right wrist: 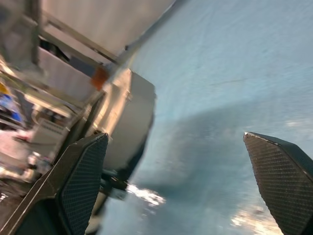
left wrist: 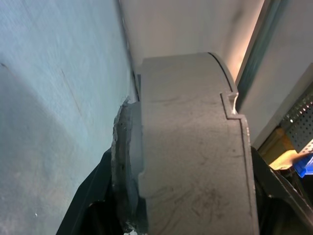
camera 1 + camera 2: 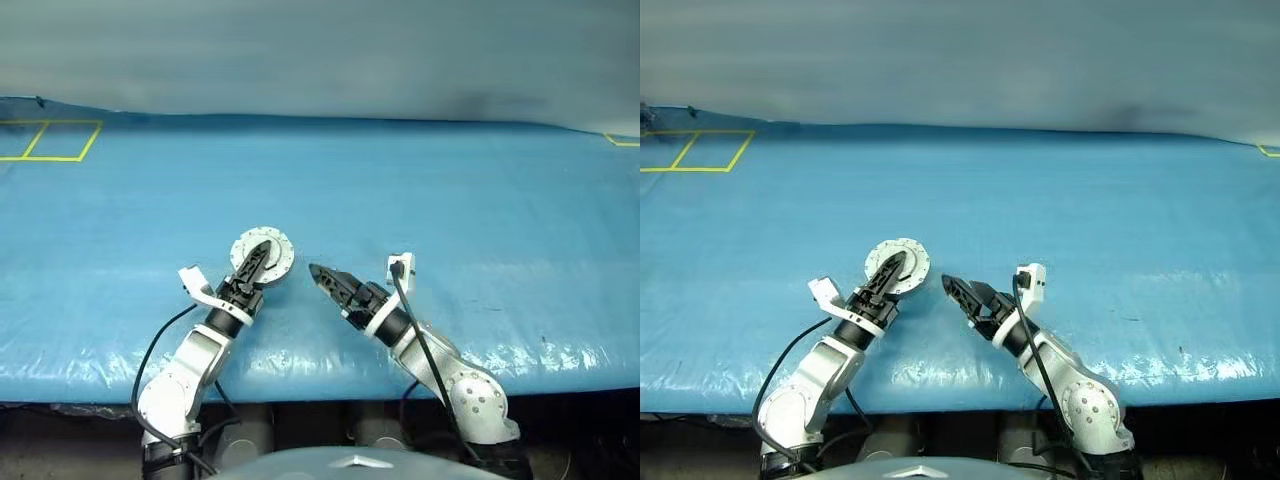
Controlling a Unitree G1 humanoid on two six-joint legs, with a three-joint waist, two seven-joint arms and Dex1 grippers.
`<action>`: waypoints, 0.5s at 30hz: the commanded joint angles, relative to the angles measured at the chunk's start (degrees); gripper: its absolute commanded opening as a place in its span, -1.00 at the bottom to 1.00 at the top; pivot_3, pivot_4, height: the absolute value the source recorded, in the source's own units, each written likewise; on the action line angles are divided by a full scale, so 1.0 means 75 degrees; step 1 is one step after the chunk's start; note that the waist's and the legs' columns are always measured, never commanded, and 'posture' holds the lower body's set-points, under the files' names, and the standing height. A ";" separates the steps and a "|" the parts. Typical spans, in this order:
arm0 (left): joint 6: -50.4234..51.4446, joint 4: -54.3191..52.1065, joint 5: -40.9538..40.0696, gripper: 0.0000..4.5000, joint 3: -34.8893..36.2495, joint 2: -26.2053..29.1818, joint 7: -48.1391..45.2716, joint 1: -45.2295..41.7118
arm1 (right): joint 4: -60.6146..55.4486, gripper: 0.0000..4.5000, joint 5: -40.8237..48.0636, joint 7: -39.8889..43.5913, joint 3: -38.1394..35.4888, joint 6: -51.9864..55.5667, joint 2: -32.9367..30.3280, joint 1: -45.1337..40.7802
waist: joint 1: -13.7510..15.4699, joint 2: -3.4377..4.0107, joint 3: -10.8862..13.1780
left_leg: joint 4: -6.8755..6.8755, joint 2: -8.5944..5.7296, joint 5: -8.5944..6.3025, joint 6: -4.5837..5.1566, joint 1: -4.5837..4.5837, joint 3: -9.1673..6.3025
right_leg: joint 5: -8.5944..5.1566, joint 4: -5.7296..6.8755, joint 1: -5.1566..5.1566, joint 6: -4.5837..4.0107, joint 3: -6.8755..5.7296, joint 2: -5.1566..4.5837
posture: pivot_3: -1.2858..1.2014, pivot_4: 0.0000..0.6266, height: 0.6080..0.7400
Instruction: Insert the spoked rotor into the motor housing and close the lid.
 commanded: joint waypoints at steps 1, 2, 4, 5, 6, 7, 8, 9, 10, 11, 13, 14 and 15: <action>-0.0347 0.0322 0.0161 0.11 0.0297 0.0212 0.0072 -0.0842 | -0.0377 1.00 -0.1628 0.0822 0.0521 -0.1215 -0.0275 0.0251 | 0.0013 0.0000 0.0000 | 0.0000 0.0002 0.0000 0.0000 0.0001 0.0000 | 0.0000 0.0002 0.0001 0.0000 0.0001 0.0003 | 0.03 -0.52 1.00; -0.0440 0.0570 0.0278 0.11 0.0412 0.0310 0.0127 -0.1094 | -0.0372 1.00 -0.2034 0.0992 0.0626 -0.1550 -0.0358 0.0363 | 0.0017 -0.0001 -0.0001 | 0.0001 0.0002 0.0000 0.0000 0.0005 0.0001 | 0.0000 0.0002 0.0004 0.0000 0.0001 0.0003 | 0.03 -0.52 1.00; -0.0579 0.1065 0.0495 0.11 0.0607 0.0484 0.0151 -0.1562 | -0.0279 1.00 -0.2792 0.1332 0.0875 -0.2142 -0.0572 0.0536 | -0.0005 -0.0007 -0.0003 | 0.0005 0.0001 0.0000 -0.0001 0.0007 0.0001 | 0.0002 0.0000 0.0009 0.0003 0.0002 0.0004 | 0.03 -0.52 1.00; -0.0664 0.1376 0.0670 0.11 0.0694 0.0599 0.0147 -0.1840 | -0.0201 1.00 -0.3221 0.1509 0.1036 -0.2412 -0.0734 0.0616 | -0.0005 -0.0007 -0.0003 | 0.0005 0.0001 0.0000 0.0000 0.0007 0.0007 | 0.0004 -0.0003 0.0010 0.0006 0.0006 0.0004 | 0.03 -0.52 1.00; -0.0763 0.1783 0.0864 0.11 0.0790 0.0725 0.0144 -0.2176 | -0.0090 1.00 -0.3611 0.1599 0.1152 -0.2677 -0.0834 0.0703 | -0.0009 -0.0012 -0.0001 | 0.0005 -0.0002 0.0000 0.0000 0.0006 0.0009 | 0.0008 -0.0006 0.0010 0.0013 0.0008 0.0002 | 0.03 -0.52 1.00; -0.0842 0.2162 0.1043 0.11 0.0865 0.0853 0.0035 -0.2491 | 0.0013 1.00 -0.3898 0.1654 0.1224 -0.2901 -0.0891 0.0781 | 0.0002 -0.0016 -0.0001 | 0.0005 -0.0003 0.0000 0.0000 0.0006 0.0010 | 0.0010 -0.0006 0.0009 0.0017 0.0010 0.0002 | 0.03 -0.52 1.00; -0.0876 0.2416 0.1167 0.11 0.0919 0.0927 -0.0067 -0.2693 | 0.0095 1.00 -0.4055 0.1680 0.1244 -0.3040 -0.0879 0.0824 | 0.0011 -0.0019 -0.0001 | 0.0005 -0.0003 0.0001 0.0000 0.0006 0.0007 | 0.0012 -0.0005 0.0011 0.0021 0.0008 0.0003 | 0.03 -0.52 1.00; -0.1042 0.2863 0.1430 0.11 0.0991 0.1027 -0.0097 -0.3035 | 0.0201 1.00 -0.4301 0.1665 0.1250 -0.3307 -0.0846 0.0874 | 0.0006 -0.0022 0.0001 | 0.0005 -0.0002 0.0001 -0.0001 0.0007 0.0004 | 0.0013 -0.0004 0.0011 0.0023 0.0007 0.0007 | 0.03 -0.52 1.00; -0.1204 0.3344 0.1688 0.11 0.1049 0.1147 -0.0206 -0.3404 | 0.0308 1.00 -0.4583 0.1587 0.1235 -0.3616 -0.0788 0.0921 | 0.0014 -0.0024 0.0002 | 0.0005 -0.0001 0.0001 -0.0001 0.0007 0.0004 | 0.0014 -0.0003 0.0009 0.0023 0.0008 0.0008 | 0.03 -0.52 1.00; -0.1388 0.3839 0.1966 0.11 0.1109 0.1255 -0.0273 -0.3772 | 0.0391 1.00 -0.4759 0.1532 0.1203 -0.3783 -0.0730 0.0962 | 0.0034 -0.0034 0.0008 | 0.0005 -0.0002 0.0001 -0.0001 0.0007 0.0003 | 0.0014 -0.0003 0.0012 0.0024 0.0008 0.0009 | 0.03 -0.52 1.00; -0.1748 0.4935 0.2384 0.11 0.1297 0.1439 -0.0452 -0.4558 | 0.0637 1.00 -0.5397 0.1301 0.1166 -0.4226 -0.0698 0.0988 | 0.0048 -0.0056 0.0020 | 0.0009 -0.0002 0.0005 -0.0004 0.0005 0.0001 | 0.0019 -0.0003 0.0012 0.0027 0.0007 0.0011 | 0.03 -0.52 1.00; -0.1915 0.5473 0.2578 0.11 0.1388 0.1515 -0.0525 -0.4934 | 0.0827 1.00 -0.5701 0.1212 0.1135 -0.4600 -0.0653 0.0995 | 0.0061 -0.0066 0.0025 | 0.0011 -0.0004 0.0005 -0.0003 0.0005 0.0001 | 0.0020 -0.0004 0.0015 0.0026 0.0006 0.0010 | 0.03 -0.52 1.00; -0.2029 0.5966 0.2736 0.11 0.1473 0.1581 -0.0649 -0.5270 | 0.0958 1.00 -0.5924 0.1129 0.1109 -0.4804 -0.0619 0.1015 | 0.0067 -0.0080 0.0033 | 0.0013 -0.0005 0.0006 -0.0003 0.0004 0.0001 | 0.0022 -0.0005 0.0016 0.0030 0.0007 0.0010 | 0.03 -0.52 1.00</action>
